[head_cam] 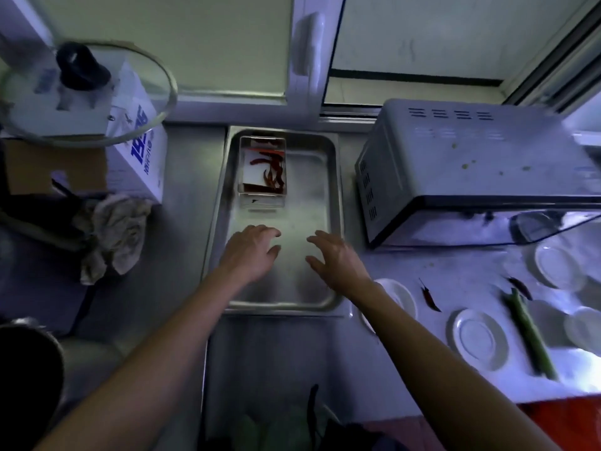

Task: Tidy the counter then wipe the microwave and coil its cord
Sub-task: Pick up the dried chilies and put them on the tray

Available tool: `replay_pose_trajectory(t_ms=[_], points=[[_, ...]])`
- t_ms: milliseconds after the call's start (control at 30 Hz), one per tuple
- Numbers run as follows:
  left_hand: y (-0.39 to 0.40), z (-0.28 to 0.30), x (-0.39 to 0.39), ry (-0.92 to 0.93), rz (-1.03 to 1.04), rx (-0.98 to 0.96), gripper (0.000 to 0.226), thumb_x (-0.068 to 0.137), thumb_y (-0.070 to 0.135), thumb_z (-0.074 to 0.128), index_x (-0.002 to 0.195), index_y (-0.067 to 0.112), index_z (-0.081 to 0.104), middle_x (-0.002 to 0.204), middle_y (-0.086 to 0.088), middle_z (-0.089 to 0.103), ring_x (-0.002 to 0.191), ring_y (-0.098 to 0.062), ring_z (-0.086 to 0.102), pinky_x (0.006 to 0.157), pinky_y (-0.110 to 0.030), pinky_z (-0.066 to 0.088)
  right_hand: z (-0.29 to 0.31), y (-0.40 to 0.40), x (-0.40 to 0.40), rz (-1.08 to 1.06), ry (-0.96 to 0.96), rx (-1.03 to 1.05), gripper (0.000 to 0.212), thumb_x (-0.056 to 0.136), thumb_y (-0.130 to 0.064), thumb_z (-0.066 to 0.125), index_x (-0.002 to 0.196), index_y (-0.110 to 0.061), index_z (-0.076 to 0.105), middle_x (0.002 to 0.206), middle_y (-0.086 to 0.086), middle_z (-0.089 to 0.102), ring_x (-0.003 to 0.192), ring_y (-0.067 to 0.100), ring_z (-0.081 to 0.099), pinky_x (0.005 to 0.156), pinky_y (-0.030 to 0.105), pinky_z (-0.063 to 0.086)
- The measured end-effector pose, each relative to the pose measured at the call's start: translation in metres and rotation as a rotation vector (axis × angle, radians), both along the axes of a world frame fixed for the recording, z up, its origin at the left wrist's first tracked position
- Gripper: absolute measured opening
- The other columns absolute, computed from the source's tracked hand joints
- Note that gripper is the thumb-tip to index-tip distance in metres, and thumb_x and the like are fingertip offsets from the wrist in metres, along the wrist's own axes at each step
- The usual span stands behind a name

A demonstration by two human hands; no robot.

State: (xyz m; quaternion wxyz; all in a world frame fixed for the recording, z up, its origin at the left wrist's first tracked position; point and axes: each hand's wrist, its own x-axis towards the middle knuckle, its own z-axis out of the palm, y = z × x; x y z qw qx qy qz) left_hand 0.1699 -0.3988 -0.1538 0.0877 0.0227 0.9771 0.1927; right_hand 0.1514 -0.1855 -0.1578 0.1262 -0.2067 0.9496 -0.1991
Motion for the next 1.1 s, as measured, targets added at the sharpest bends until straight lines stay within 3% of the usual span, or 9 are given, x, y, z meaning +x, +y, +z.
replay_pose_trajectory(t_ms=[167, 400, 667, 900, 1100], points=[[0.058, -0.003, 0.039, 0.041, -0.068, 0.030, 0.034, 0.096, 0.034, 0.057, 0.128, 0.023, 0.061, 0.129, 0.003, 0.064, 0.120, -0.021, 0.056, 0.097, -0.039, 0.047, 0.002, 0.062, 0.055, -0.079, 0.020, -0.093, 0.040, 0.090, -0.018, 0.068, 0.129, -0.009, 0.064, 0.134, 0.013, 0.061, 0.118, 0.036, 0.059, 0.098, 0.043, 0.048], [0.163, -0.001, 0.101, 0.047, -0.200, 0.028, 0.032, 0.093, 0.028, 0.058, 0.124, 0.024, 0.064, 0.126, 0.003, 0.065, 0.120, -0.023, 0.056, 0.095, -0.036, 0.046, 0.003, 0.173, 0.152, -0.310, -0.002, -0.133, 0.040, 0.095, -0.023, 0.062, 0.134, -0.013, 0.059, 0.146, 0.007, 0.053, 0.130, 0.028, 0.051, 0.103, 0.041, 0.043], [0.281, 0.000, 0.146, 0.050, -0.431, -0.040, 0.032, 0.096, 0.035, 0.054, 0.125, 0.026, 0.064, 0.133, 0.000, 0.061, 0.120, -0.027, 0.055, 0.092, -0.038, 0.047, 0.014, 0.282, 0.240, -0.463, 0.062, -0.163, 0.035, 0.093, -0.016, 0.066, 0.125, -0.003, 0.065, 0.128, 0.013, 0.064, 0.118, 0.034, 0.059, 0.096, 0.045, 0.047], [0.338, -0.007, 0.157, 0.022, -0.584, -0.095, 0.033, 0.099, 0.036, 0.047, 0.126, 0.025, 0.063, 0.129, 0.002, 0.061, 0.118, -0.023, 0.055, 0.094, -0.038, 0.045, 0.016, 0.334, 0.284, -0.610, 0.074, -0.181, 0.036, 0.092, -0.017, 0.065, 0.126, -0.007, 0.064, 0.132, 0.012, 0.062, 0.120, 0.033, 0.058, 0.097, 0.045, 0.048], [0.353, -0.017, 0.151, 0.025, -0.623, -0.126, 0.032, 0.099, 0.035, 0.046, 0.123, 0.024, 0.063, 0.124, 0.003, 0.063, 0.112, -0.022, 0.056, 0.091, -0.038, 0.046, -0.001, 0.347, 0.287, -0.639, 0.023, -0.178, 0.035, 0.094, -0.019, 0.062, 0.127, -0.010, 0.064, 0.136, 0.003, 0.060, 0.102, 0.028, 0.066, 0.092, 0.041, 0.050]])
